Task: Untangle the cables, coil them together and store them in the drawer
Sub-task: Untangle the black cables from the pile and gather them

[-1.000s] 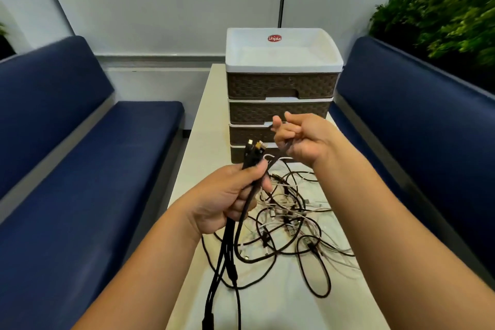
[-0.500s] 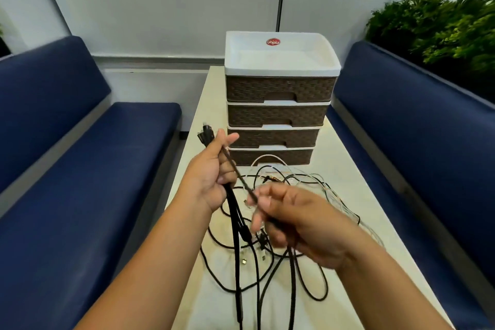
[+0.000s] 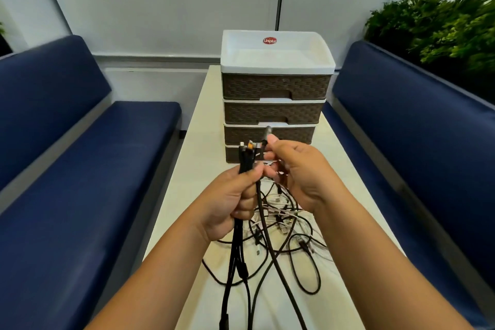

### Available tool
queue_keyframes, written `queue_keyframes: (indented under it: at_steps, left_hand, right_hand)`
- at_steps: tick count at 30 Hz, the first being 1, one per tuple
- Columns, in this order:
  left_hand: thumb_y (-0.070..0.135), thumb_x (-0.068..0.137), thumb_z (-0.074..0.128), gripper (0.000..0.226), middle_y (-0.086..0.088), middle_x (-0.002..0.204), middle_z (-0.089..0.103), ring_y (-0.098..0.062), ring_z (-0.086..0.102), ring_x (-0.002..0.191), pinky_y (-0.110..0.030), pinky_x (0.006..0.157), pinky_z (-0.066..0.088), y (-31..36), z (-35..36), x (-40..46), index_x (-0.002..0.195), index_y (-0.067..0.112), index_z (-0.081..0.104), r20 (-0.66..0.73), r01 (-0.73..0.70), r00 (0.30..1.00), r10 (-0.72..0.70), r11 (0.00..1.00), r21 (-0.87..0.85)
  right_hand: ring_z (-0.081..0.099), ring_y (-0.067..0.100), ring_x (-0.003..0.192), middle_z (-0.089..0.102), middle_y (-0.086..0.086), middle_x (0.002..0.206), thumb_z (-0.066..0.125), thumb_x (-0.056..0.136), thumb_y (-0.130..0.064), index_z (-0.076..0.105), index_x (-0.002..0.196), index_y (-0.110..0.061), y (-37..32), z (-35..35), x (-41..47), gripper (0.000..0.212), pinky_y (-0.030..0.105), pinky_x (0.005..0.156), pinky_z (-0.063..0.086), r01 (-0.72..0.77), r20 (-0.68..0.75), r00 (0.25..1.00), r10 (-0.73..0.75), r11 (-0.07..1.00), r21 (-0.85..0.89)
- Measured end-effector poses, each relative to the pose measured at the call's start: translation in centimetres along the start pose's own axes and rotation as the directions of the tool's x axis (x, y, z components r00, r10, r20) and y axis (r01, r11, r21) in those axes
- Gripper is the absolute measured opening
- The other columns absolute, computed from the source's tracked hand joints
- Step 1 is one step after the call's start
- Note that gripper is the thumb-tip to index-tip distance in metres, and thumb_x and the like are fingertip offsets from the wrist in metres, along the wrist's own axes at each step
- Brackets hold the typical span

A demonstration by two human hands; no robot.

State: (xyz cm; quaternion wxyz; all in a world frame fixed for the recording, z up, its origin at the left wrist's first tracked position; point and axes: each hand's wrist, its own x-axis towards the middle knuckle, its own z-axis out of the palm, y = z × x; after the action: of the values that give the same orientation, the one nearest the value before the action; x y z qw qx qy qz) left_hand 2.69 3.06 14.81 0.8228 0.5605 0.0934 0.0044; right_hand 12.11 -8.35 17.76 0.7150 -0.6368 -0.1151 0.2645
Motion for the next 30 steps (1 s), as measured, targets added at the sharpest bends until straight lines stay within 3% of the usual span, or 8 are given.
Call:
queue_keyframes:
  at_steps: [6,9,12,14,18,22,25,30]
  left_hand:
    - [0.041,0.090,0.055,0.031,0.010,0.051,0.020,-0.003,0.016,0.040,-0.016,0.038,0.015,-0.2,1.3,-1.1,0.098,0.019,0.074,0.019,0.027,0.999,-0.028,0.998,0.049]
    - [0.044,0.095,0.049,0.038,0.010,0.053,0.018,-0.003,0.015,0.041,-0.016,0.038,0.013,-0.4,2.1,-1.3,0.105,0.015,0.072,-0.039,0.022,0.999,-0.022,1.000,-0.008]
    - [0.039,0.090,0.053,0.024,0.009,0.051,0.021,-0.003,0.015,0.040,-0.015,0.037,0.013,-0.4,2.9,-1.4,0.090,0.018,0.063,-0.058,-0.012,0.998,0.004,0.989,-0.148]
    - [0.040,0.086,0.052,0.023,0.008,0.054,0.022,-0.003,0.016,0.042,-0.015,0.037,0.015,-0.5,3.4,-1.4,0.081,0.019,0.058,-0.052,-0.032,0.998,0.021,0.976,-0.217]
    - [0.040,0.099,0.038,0.031,0.002,0.064,0.027,-0.006,0.022,0.048,-0.019,0.044,0.019,-1.3,4.8,-1.6,0.092,0.017,0.058,-0.102,-0.092,0.992,0.071,0.971,-0.221]
    - [0.039,0.102,0.041,0.041,-0.002,0.075,0.043,-0.008,0.034,0.055,-0.024,0.052,0.027,-2.5,6.2,-1.6,0.111,0.005,0.062,-0.180,-0.156,0.976,0.122,0.970,-0.188]
    - [0.043,0.103,0.037,0.049,-0.004,0.076,0.045,-0.007,0.038,0.060,-0.022,0.052,0.031,-3.0,6.9,-1.6,0.125,0.008,0.064,-0.215,-0.168,0.968,0.131,0.972,-0.164]
    - [0.049,0.100,0.039,0.036,0.006,0.059,0.025,-0.005,0.031,0.048,-0.018,0.045,0.023,-3.0,7.2,-2.6,0.101,0.019,0.060,-0.161,-0.150,0.979,0.123,0.974,-0.171]
  right_hand:
    - [0.046,0.008,0.057,0.051,-0.001,0.066,0.063,0.090,-0.018,0.064,0.103,-0.005,-0.3,-1.7,-1.2,0.019,0.023,0.056,0.047,-0.041,0.123,0.992,0.015,0.976,0.212]
    - [0.052,0.009,0.064,0.060,0.005,0.075,0.061,0.091,-0.017,0.066,0.103,-0.005,-0.3,-2.6,-2.5,0.017,0.023,0.059,0.040,0.004,0.177,0.984,-0.019,0.996,0.087]
    - [0.054,0.009,0.071,0.065,0.008,0.087,0.066,0.089,-0.020,0.070,0.103,-0.003,0.1,-3.1,-3.7,0.022,0.026,0.067,0.036,0.101,0.197,0.977,-0.081,0.991,-0.089]
    - [0.054,0.011,0.075,0.069,0.006,0.086,0.069,0.085,-0.018,0.073,0.097,-0.006,0.3,-3.1,-4.4,0.018,0.024,0.069,0.039,0.159,0.213,0.968,-0.135,0.982,-0.100]
    - [0.061,0.001,0.066,0.071,0.002,0.078,0.071,0.085,-0.011,0.074,0.091,-0.008,0.6,-3.0,-5.3,0.008,0.008,0.058,0.043,0.229,0.167,0.961,-0.219,0.973,-0.043]
    - [0.062,0.011,0.067,0.068,0.008,0.075,0.071,0.085,-0.010,0.073,0.092,-0.002,1.0,-2.8,-5.9,0.011,0.020,0.060,0.052,0.214,0.085,0.973,-0.215,0.976,0.027]
    - [0.054,0.016,0.054,0.060,0.010,0.067,0.072,0.085,-0.011,0.070,0.094,0.000,1.3,-2.7,-6.3,0.014,0.028,0.044,0.048,0.149,0.080,0.985,-0.155,0.986,0.071]
    - [0.052,0.016,0.057,0.055,0.005,0.071,0.080,0.079,-0.019,0.058,0.083,-0.008,1.8,-3.3,-5.3,0.025,0.030,0.053,0.048,0.199,0.018,0.980,-0.198,0.980,-0.026]
